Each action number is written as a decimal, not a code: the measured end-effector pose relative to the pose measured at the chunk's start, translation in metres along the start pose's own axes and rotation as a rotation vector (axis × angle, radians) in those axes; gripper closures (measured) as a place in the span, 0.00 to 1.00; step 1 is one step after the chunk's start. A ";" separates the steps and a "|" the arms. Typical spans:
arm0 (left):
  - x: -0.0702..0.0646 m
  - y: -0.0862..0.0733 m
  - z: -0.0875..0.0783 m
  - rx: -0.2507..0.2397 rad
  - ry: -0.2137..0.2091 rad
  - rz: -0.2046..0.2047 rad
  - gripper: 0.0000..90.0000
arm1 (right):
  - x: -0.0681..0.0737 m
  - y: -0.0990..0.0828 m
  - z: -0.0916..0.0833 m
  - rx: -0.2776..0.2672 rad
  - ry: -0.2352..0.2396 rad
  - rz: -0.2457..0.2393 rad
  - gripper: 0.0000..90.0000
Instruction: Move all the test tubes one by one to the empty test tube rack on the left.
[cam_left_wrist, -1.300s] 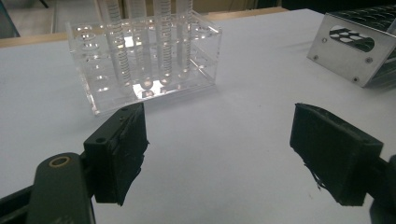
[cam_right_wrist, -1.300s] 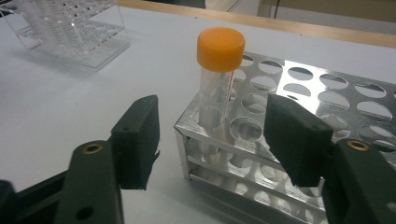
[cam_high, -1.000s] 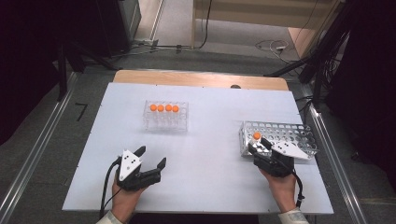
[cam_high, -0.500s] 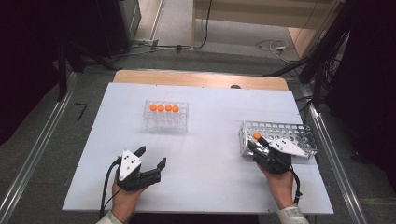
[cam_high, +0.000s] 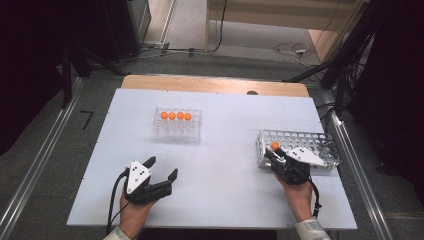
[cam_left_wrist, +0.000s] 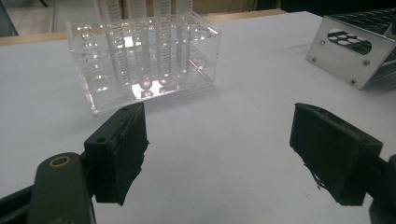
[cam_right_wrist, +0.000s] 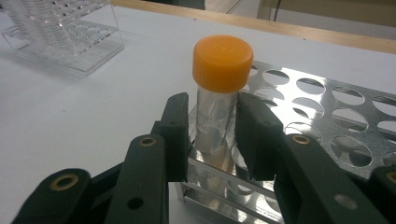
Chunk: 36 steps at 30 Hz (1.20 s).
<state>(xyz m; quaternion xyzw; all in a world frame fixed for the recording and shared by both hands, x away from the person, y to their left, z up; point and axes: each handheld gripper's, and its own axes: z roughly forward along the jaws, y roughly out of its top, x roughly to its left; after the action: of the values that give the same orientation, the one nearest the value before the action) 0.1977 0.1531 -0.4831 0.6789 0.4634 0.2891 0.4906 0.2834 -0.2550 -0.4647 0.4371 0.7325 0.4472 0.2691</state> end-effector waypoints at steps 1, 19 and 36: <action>0.000 0.000 0.000 0.000 -0.001 -0.001 0.21 | 0.000 0.000 0.000 0.000 -0.002 -0.001 0.72; -0.001 0.000 0.000 0.004 -0.005 0.003 0.21 | 0.001 0.003 -0.002 -0.019 -0.005 -0.002 0.79; -0.002 -0.001 0.001 0.006 -0.006 0.003 0.21 | 0.000 0.014 -0.013 -0.071 -0.002 0.006 0.80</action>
<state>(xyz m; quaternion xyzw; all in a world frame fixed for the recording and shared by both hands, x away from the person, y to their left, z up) 0.1973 0.1513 -0.4840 0.6818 0.4619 0.2864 0.4898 0.2789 -0.2575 -0.4467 0.4298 0.7147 0.4732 0.2838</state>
